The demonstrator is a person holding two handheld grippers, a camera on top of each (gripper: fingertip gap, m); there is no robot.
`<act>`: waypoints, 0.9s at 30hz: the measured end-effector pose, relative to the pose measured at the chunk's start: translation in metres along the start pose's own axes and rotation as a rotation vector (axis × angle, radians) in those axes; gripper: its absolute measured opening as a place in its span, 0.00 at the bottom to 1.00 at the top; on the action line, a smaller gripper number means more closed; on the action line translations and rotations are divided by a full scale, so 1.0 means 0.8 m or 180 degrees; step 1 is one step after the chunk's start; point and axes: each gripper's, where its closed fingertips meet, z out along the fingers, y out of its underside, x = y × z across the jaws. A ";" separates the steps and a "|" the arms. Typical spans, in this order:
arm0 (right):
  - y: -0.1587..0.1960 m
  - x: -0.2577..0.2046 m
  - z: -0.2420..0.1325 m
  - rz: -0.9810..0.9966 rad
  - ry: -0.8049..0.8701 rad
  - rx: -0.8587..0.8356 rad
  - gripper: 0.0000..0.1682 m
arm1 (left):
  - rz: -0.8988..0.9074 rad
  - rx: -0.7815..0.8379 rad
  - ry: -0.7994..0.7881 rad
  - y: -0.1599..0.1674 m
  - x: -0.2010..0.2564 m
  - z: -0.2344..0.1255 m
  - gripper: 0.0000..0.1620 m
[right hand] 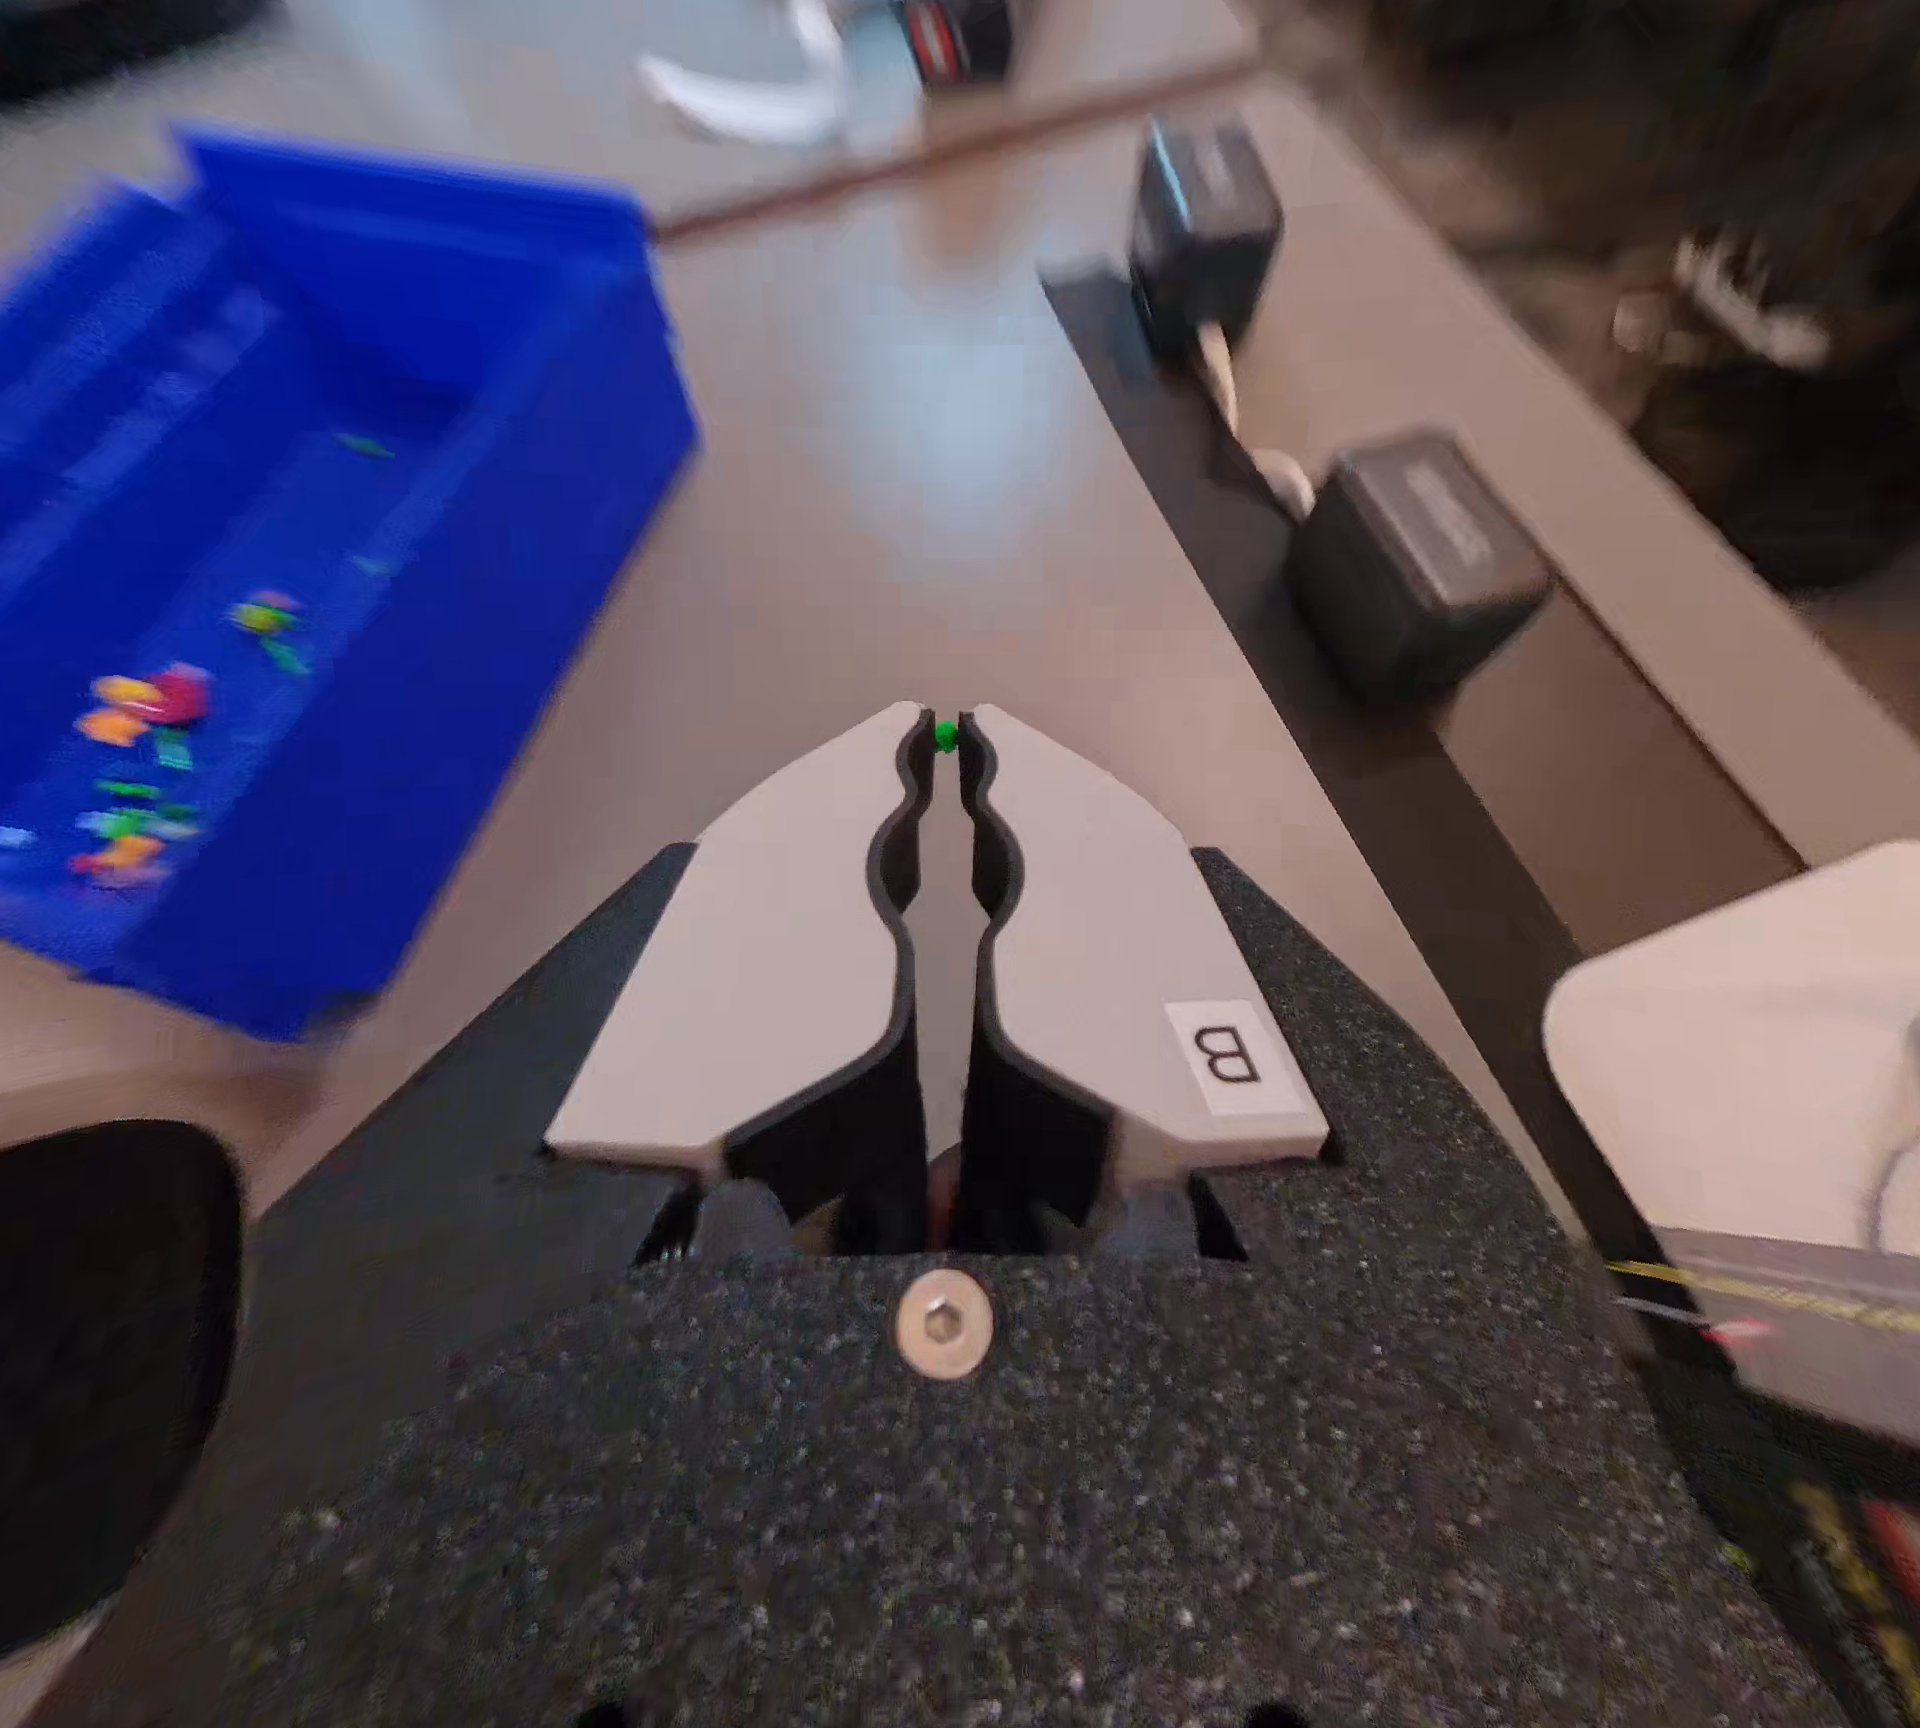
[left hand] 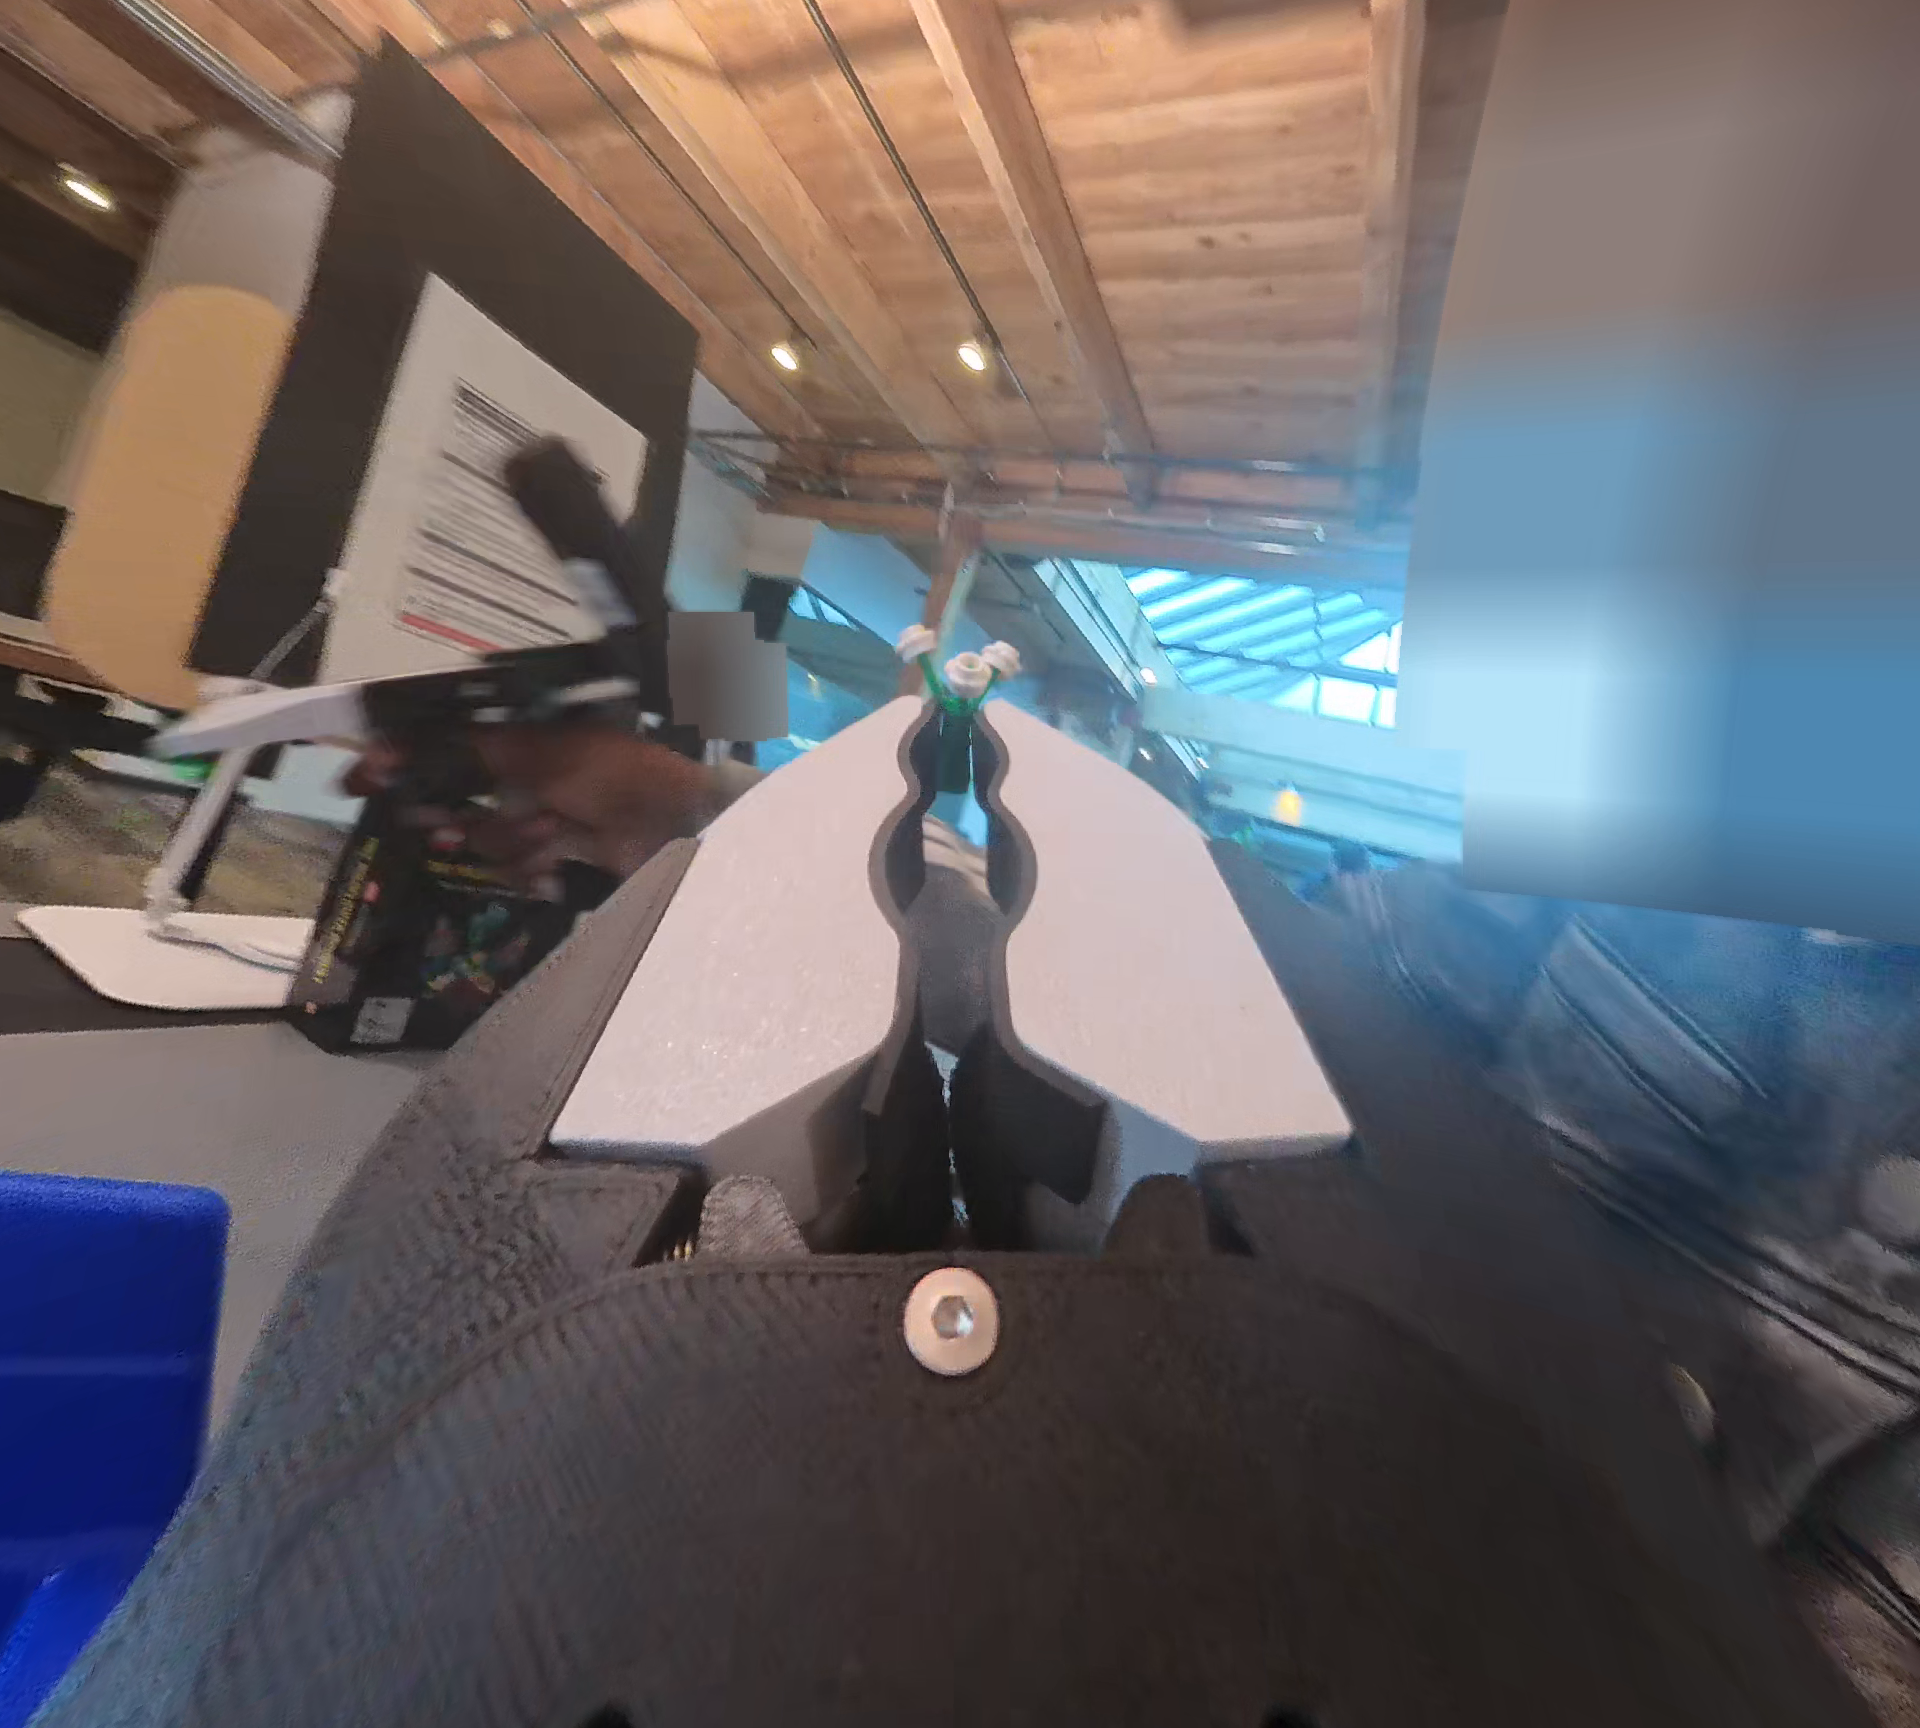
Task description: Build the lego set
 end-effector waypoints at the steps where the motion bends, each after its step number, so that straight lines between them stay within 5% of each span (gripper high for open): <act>1: -0.013 -0.021 -0.023 0.0019 -0.0066 0.0276 0.02 | 0.0019 0.0112 -0.0105 -0.004 -0.004 0.001 0.04; 5: -0.028 -0.093 -0.105 0.0445 -0.0449 0.1092 0.02 | 0.0207 0.0303 -0.0208 -0.011 0.004 0.013 0.04; 9: 0.019 -0.131 -0.158 0.0446 -0.0444 0.1173 0.02 | 0.0370 0.0209 -0.0170 0.000 0.024 0.030 0.04; 16: 0.133 -0.157 -0.222 -0.0069 0.0167 0.0587 0.02 | 0.0472 -0.0077 -0.0018 0.030 0.057 0.048 0.04; 24: 0.244 -0.192 -0.288 -0.0403 0.0493 -0.0290 0.03 | 0.0720 -0.1237 -0.0131 0.109 0.039 0.036 0.04; 27: 0.278 -0.206 -0.308 -0.0439 0.0538 -0.0559 0.03 | 0.0667 -0.1308 0.0008 0.121 0.057 0.032 0.04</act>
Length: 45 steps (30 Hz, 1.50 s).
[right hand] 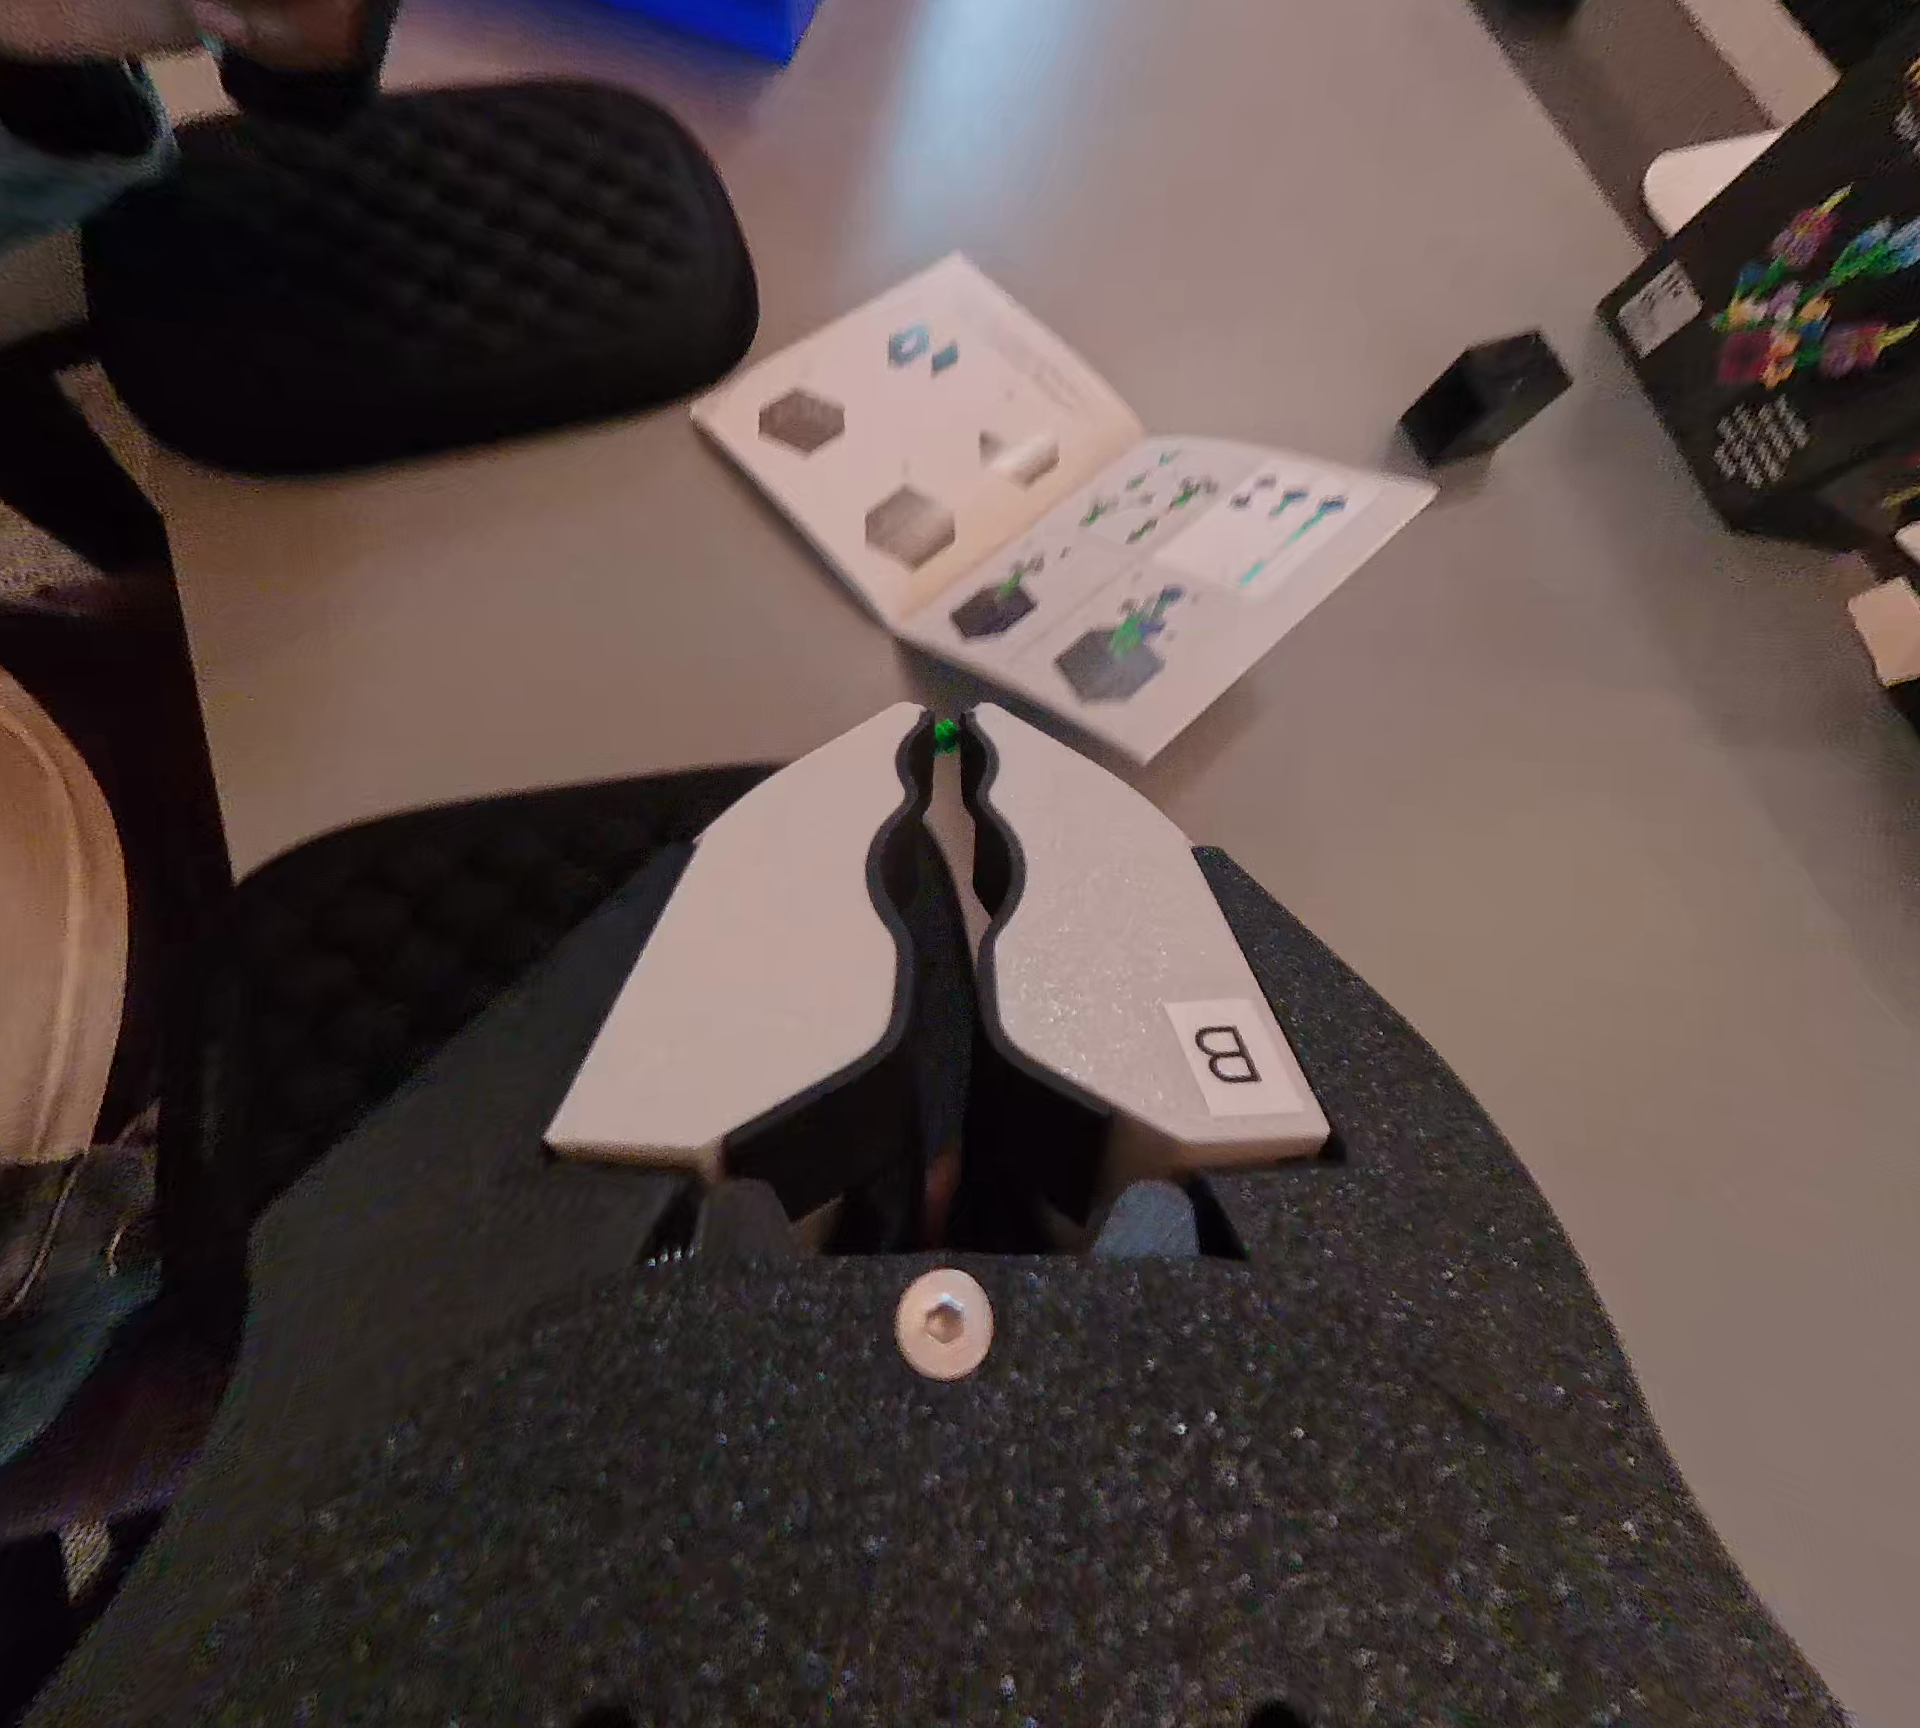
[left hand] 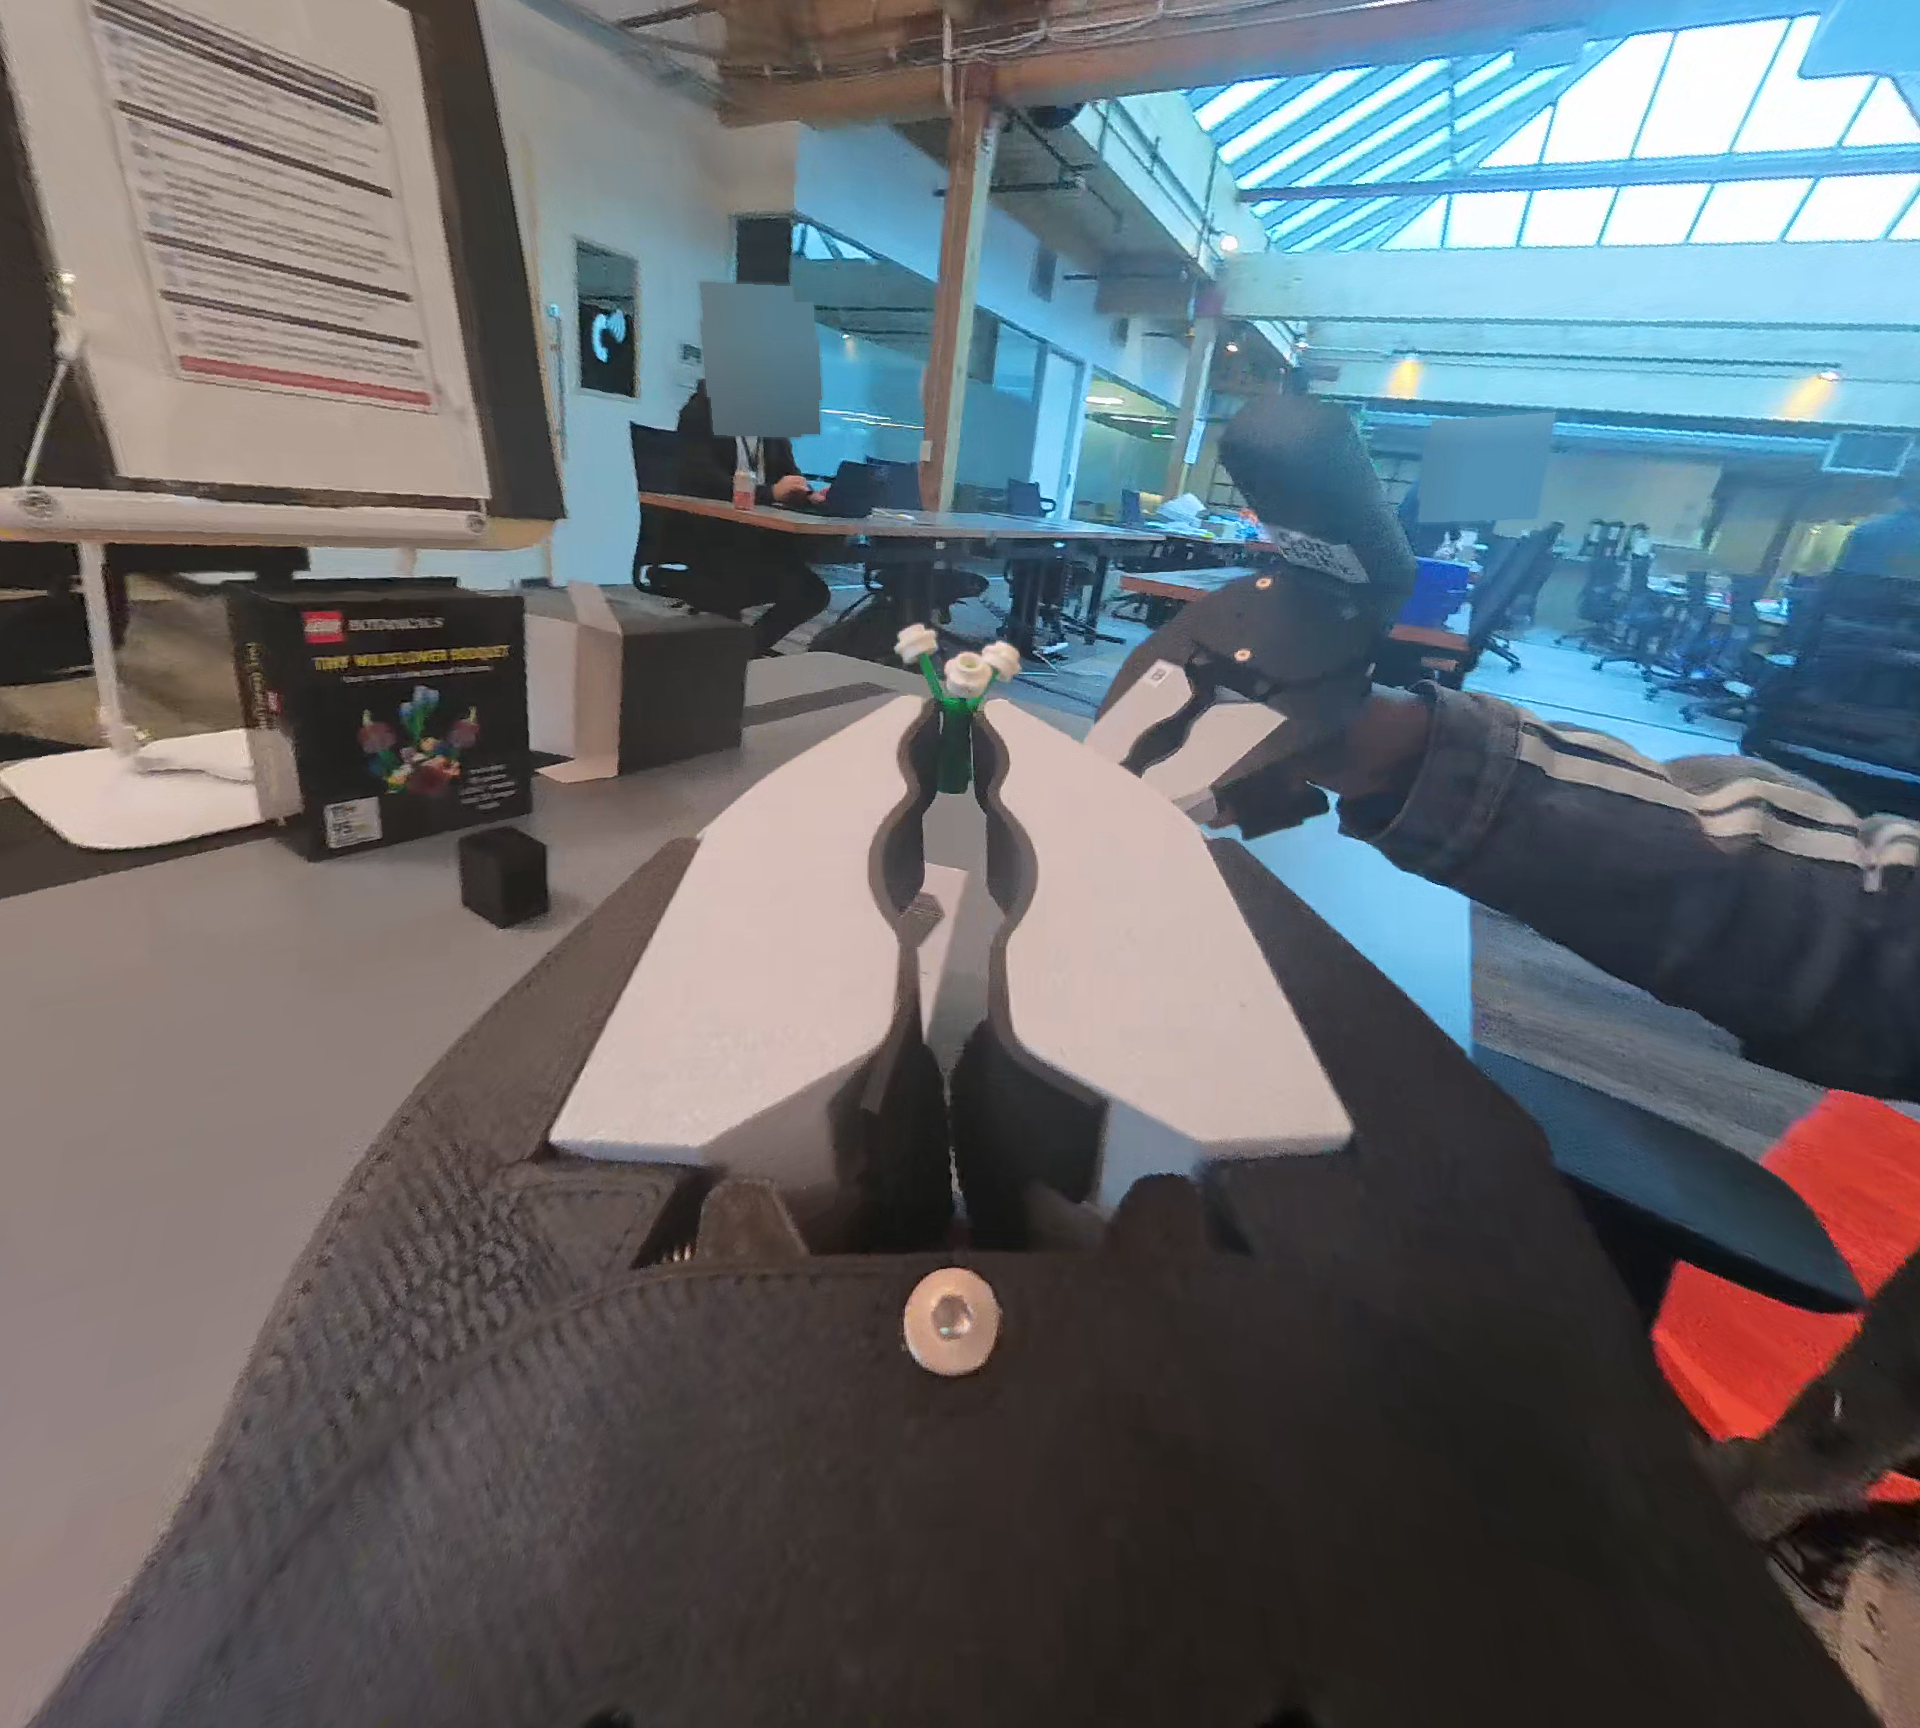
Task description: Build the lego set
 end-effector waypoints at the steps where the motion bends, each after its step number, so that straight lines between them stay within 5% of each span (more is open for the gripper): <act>1: 0.012 -0.005 -0.003 -0.0004 0.0004 -0.0088 0.03 | 0.0026 -0.0002 0.0013 0.002 0.006 0.000 0.04; 12: 0.080 -0.048 0.023 -0.0114 -0.0307 -0.0525 0.03 | 0.0145 -0.0096 0.0169 0.017 0.037 0.006 0.04; 18: 0.073 -0.048 0.024 -0.0425 -0.0235 -0.0289 0.11 | 0.0103 -0.0093 0.0158 0.019 0.032 0.006 0.04; 23: 0.074 -0.050 0.000 -0.0038 -0.0148 -0.0225 0.18 | 0.0083 -0.0087 0.0148 0.022 0.032 0.005 0.04; 34: 0.088 -0.045 0.012 0.0978 -0.0184 -0.0922 0.01 | 0.0023 -0.0114 0.0204 0.034 0.036 0.007 0.04; 45: 0.098 -0.052 0.020 0.0938 -0.0169 -0.1486 0.05 | -0.0072 -0.0067 0.0224 0.040 0.029 0.003 0.04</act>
